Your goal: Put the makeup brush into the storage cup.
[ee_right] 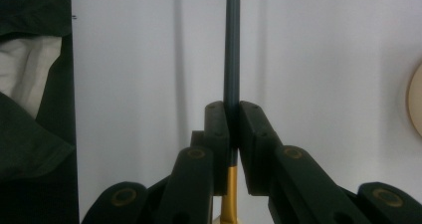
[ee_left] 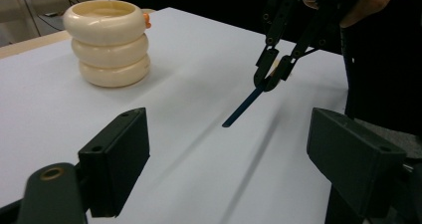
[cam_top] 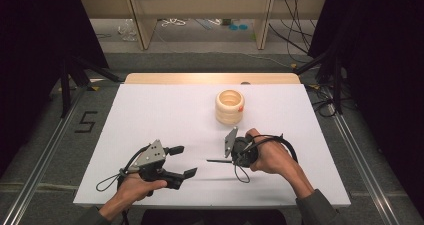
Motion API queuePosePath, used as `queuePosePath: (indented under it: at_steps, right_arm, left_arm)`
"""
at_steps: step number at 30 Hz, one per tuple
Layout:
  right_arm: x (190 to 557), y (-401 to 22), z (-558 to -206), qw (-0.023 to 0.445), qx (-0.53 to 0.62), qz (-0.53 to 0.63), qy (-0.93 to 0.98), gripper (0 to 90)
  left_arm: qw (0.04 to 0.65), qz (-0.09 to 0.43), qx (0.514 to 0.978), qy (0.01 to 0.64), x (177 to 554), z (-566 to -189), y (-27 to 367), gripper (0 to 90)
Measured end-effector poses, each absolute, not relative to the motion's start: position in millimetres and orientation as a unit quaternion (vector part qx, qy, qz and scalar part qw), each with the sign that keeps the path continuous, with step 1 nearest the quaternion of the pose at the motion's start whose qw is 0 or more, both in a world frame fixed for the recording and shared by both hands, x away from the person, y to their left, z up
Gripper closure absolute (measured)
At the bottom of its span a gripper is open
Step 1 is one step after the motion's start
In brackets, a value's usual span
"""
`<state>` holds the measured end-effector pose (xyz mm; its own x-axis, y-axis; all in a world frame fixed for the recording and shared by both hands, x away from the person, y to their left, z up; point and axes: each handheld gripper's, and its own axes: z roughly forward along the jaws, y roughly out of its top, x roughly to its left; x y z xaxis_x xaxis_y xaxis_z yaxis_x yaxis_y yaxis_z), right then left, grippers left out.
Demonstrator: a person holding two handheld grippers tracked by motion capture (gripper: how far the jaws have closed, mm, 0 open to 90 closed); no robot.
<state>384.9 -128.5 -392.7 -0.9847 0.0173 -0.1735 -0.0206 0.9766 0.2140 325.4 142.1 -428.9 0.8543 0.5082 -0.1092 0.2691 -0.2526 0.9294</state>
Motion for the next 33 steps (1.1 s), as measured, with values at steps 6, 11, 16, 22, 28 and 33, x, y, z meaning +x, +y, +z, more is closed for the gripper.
queuePosePath:
  at_steps: [6,11,16,22,28,33]
  right_arm:
    - [379,-121,-392,0.081,-0.003,0.105,0.991,83.1]
    - [377,-118,-392,0.082,-0.012,0.104,0.991,83.2]
    - [374,-113,-391,0.08,-0.022,0.103,0.991,83.2]
    - [370,-108,-390,0.08,-0.041,0.1,0.991,83.1]
    - [366,-103,-389,0.076,-0.049,0.098,0.991,83.1]
    - [365,-100,-390,0.077,-0.059,0.098,0.99,83.1]
  left_arm:
    - [0.548,0.099,0.794,0.245,326,-429,137,17.6]
    - [0.533,0.08,0.808,0.238,329,-431,133,19.1]
    - [0.513,0.066,0.823,0.233,330,-434,127,20.6]
    - [0.495,0.054,0.837,0.225,332,-434,120,21.7]
    - [0.474,0.043,0.85,0.226,336,-436,115,22.1]
    - [0.467,0.026,0.854,0.228,338,-436,110,22.9]
